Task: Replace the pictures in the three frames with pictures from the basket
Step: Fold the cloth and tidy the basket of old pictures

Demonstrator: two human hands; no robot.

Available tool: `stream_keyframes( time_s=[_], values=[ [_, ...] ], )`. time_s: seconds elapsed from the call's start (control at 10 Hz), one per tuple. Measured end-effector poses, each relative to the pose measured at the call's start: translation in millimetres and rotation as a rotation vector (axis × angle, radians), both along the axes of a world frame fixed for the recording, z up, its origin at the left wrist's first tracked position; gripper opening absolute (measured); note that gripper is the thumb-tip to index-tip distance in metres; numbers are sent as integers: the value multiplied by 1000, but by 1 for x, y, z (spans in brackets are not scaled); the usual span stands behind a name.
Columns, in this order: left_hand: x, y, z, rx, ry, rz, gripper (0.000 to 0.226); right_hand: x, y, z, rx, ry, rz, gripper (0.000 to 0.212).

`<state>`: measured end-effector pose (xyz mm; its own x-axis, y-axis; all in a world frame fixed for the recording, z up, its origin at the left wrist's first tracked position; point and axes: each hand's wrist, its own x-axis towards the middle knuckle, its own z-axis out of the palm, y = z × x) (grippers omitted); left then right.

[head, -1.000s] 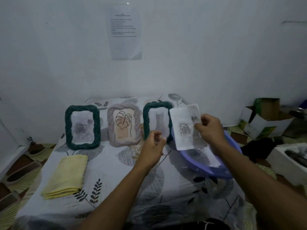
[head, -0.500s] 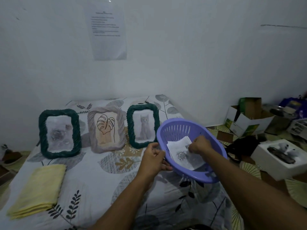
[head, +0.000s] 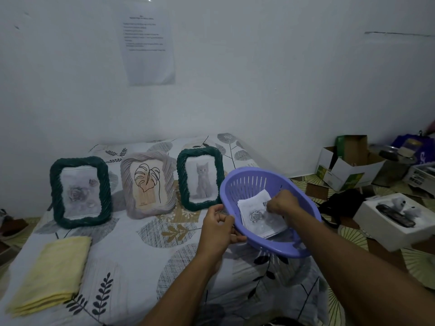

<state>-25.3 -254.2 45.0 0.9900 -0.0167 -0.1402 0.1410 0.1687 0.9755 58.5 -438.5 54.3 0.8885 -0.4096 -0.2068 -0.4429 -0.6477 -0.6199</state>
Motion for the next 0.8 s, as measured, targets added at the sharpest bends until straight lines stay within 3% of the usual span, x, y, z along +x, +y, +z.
stream_keyframes(
  time_s=[0.2, 0.3, 0.6, 0.7, 0.8],
  values=[
    [1, 0, -1, 39, -8, -11, 40, -22, 10, 9, -425, -80, 180, 25],
    [0, 1, 0, 52, -5, -19, 40, -24, 14, 12, -461, -59, 217, 14],
    [-4, 7, 8, 87, -4, -62, 36, -17, 17, 8, -400, 40, 283, 30],
    [-5, 20, 14, 195, -53, -110, 32, -13, 16, 9, -333, -37, 288, 28],
    [1, 58, 12, 683, -285, -43, 30, -20, 41, 21, -269, -324, 395, 36]
  ],
)
